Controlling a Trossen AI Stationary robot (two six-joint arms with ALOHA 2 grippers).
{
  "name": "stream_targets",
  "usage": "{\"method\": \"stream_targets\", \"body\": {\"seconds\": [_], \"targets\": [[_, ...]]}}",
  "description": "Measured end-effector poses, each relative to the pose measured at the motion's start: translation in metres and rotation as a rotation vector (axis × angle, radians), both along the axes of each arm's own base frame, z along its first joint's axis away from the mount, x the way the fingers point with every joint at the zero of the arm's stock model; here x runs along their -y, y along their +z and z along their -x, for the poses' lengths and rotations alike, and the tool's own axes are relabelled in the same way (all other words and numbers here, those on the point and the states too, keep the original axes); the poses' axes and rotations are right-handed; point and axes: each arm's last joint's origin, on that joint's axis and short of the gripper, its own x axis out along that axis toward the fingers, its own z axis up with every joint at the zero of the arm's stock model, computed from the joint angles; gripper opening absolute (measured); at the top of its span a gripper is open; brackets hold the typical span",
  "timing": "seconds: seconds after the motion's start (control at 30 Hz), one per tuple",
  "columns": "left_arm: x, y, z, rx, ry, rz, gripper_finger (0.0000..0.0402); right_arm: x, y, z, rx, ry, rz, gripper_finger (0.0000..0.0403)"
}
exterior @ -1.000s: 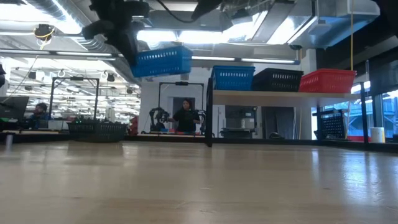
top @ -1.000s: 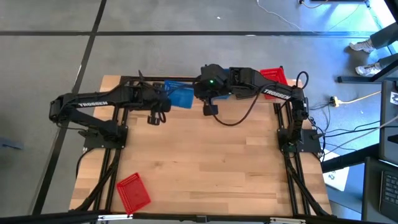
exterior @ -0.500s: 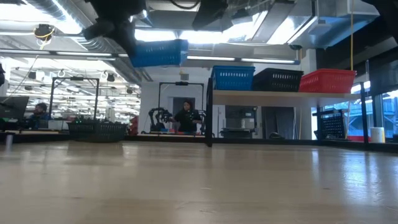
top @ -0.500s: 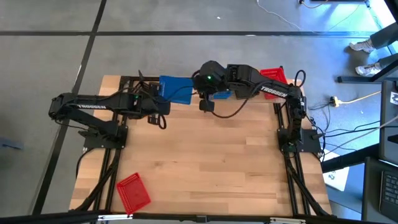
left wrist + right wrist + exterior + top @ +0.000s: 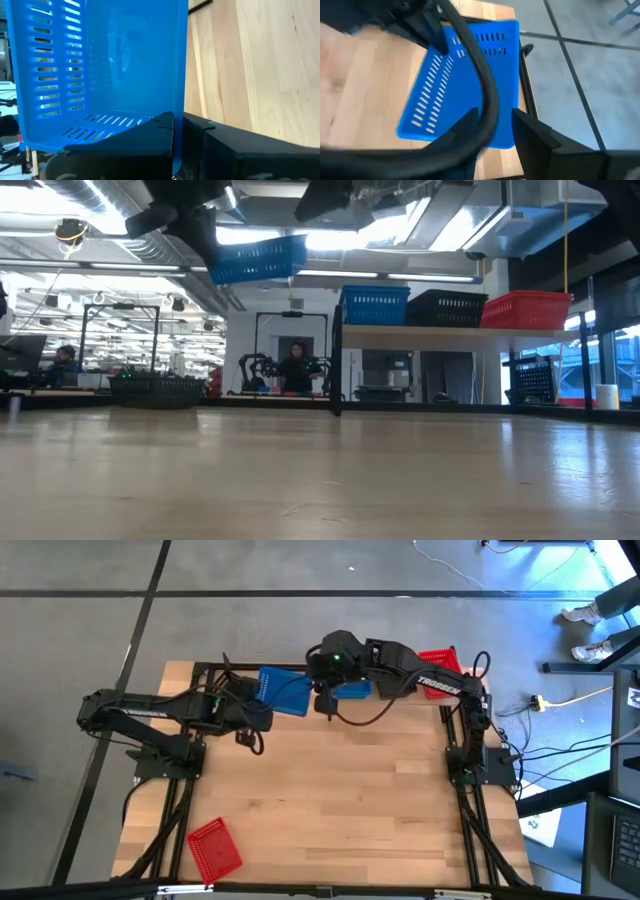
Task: Stack baskets on shelf by color
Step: Stack the blue bin on the blue bin on the shelf
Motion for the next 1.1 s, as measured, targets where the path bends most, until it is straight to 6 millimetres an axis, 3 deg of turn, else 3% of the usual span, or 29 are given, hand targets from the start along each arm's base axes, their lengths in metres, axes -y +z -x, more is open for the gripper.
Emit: {"method": "stream_targets", "body": {"seconds": [0.57, 0.67, 0.83, 1.1], "targets": [[0.014, 0.003, -0.004, 0.038, -0.074, -0.020, 0.0000, 0.016, -0.026, -0.016, -0.057, -0.029, -0.011, 0.0115], [0.014, 0.003, -0.005, 0.039, -0.074, -0.020, 0.0000, 0.016, -0.028, -0.018, -0.061, -0.028, -0.013, 0.0092], [0.014, 0.003, -0.005, 0.045, -0.072, -0.021, 0.0000, 0.016, -0.028, -0.018, -0.059, -0.029, -0.013, 0.0013], [0.015, 0.006, -0.008, 0.092, -0.072, -0.020, 0.0027, 0.016, -0.029, -0.017, -0.074, -0.031, -0.019, 0.0006]]}}
